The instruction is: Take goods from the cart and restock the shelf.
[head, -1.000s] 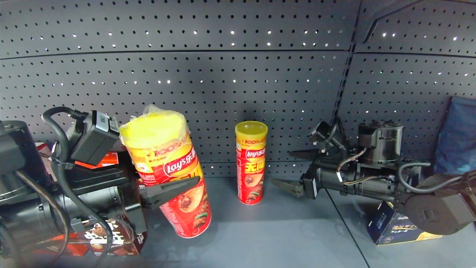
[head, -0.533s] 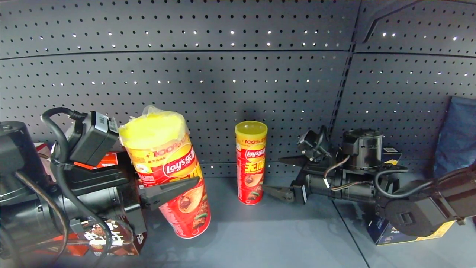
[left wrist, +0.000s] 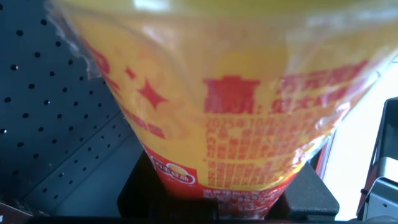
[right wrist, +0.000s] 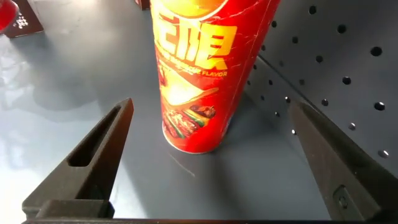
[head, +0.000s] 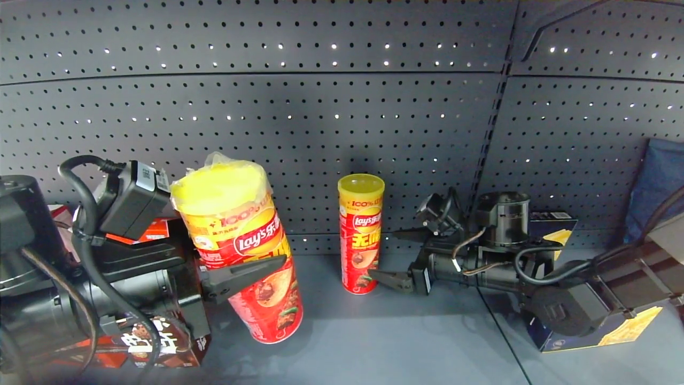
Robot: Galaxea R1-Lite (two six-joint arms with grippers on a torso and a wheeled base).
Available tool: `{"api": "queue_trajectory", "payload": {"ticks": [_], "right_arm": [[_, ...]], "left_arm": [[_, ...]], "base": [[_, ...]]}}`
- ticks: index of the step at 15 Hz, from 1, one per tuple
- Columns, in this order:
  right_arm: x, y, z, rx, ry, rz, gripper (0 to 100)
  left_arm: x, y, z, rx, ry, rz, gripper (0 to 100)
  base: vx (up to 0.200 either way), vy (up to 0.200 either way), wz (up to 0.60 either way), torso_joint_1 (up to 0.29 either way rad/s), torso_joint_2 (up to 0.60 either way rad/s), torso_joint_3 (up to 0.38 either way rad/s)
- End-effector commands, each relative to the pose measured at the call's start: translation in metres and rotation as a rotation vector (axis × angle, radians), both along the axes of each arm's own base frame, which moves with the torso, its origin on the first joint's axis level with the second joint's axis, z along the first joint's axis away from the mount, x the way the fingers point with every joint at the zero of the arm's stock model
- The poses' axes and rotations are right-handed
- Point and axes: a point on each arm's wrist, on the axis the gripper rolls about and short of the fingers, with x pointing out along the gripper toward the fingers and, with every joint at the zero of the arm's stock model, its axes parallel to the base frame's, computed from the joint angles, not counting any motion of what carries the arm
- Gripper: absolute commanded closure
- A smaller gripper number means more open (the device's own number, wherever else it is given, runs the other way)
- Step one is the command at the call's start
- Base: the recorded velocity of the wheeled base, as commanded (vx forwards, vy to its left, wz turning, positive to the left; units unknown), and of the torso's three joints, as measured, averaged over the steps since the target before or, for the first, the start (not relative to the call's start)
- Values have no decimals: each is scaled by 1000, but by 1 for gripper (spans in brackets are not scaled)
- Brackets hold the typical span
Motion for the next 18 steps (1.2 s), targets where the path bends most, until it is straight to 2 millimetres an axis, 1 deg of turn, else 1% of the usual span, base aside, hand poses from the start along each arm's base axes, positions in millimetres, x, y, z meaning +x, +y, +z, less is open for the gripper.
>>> {"api": "queue_trajectory", "payload": {"ticks": [1, 3, 6, 9, 13, 18], "right_arm": [[4, 3, -2, 0, 0, 2, 0], [4, 4, -4, -2, 2, 5, 0], [14, 10, -12, -5, 10, 17, 0], [19, 17, -20, -10, 20, 29, 0], [24, 26, -23, -3, 8, 42, 0], [29, 29, -30, -1, 9, 38, 0]], "left_arm": [[0, 0, 1, -1, -4, 1, 100], [0, 0, 1, -1, -4, 1, 100], [0, 0, 1, -2, -5, 1, 100], [0, 0, 1, -1, -2, -1, 100], [0, 1, -1, 1, 2, 2, 100], [0, 1, -1, 2, 4, 2, 100]], "base": [[0, 0, 0, 0, 0, 0], [0, 0, 0, 0, 0, 0], [0, 0, 0, 0, 0, 0], [0, 0, 0, 0, 0, 0], [0, 0, 0, 0, 0, 0], [0, 0, 0, 0, 0, 0]]}}
